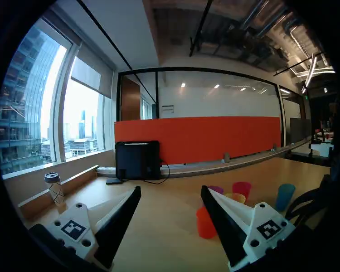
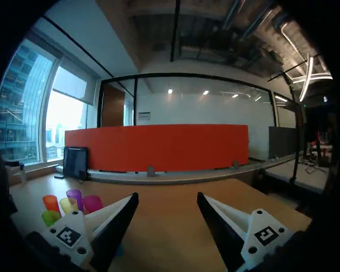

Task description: Pour water

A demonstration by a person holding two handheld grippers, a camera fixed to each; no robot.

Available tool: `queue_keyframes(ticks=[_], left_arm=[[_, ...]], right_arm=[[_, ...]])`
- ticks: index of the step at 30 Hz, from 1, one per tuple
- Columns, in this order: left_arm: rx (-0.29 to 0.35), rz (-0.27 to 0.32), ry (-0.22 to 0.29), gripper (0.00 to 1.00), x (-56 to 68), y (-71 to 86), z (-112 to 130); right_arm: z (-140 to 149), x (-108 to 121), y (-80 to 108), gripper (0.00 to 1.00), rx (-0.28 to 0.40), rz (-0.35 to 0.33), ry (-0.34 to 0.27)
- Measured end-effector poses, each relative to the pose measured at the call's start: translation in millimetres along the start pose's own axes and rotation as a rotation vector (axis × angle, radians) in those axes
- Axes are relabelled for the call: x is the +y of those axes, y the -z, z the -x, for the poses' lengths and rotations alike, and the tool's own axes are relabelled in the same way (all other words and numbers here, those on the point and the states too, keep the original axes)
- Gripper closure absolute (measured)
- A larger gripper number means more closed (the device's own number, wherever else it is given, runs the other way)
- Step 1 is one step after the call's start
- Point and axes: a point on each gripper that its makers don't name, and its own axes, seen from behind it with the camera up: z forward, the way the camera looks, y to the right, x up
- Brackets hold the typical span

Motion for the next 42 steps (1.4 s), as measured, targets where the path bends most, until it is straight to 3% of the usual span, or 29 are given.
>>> queue_keyframes(ticks=[21,33,42], left_arm=[[0.064,-0.045,0.004,0.02,-3.7,-12.0,3],[0.060,-0.041,-0.014,0.01,-2.4,-17.3,33],[0.054,-0.046,0.008,0.02,-9.3,-17.7,49]], right_arm=[[-4,-4,7.0,0.00,0.039,0.052,0.026],[-7,-8,9.2,0.00,0.036,0.062,0.061],[-5,-17,9.0,0.00,0.029,0.050,0.058]])
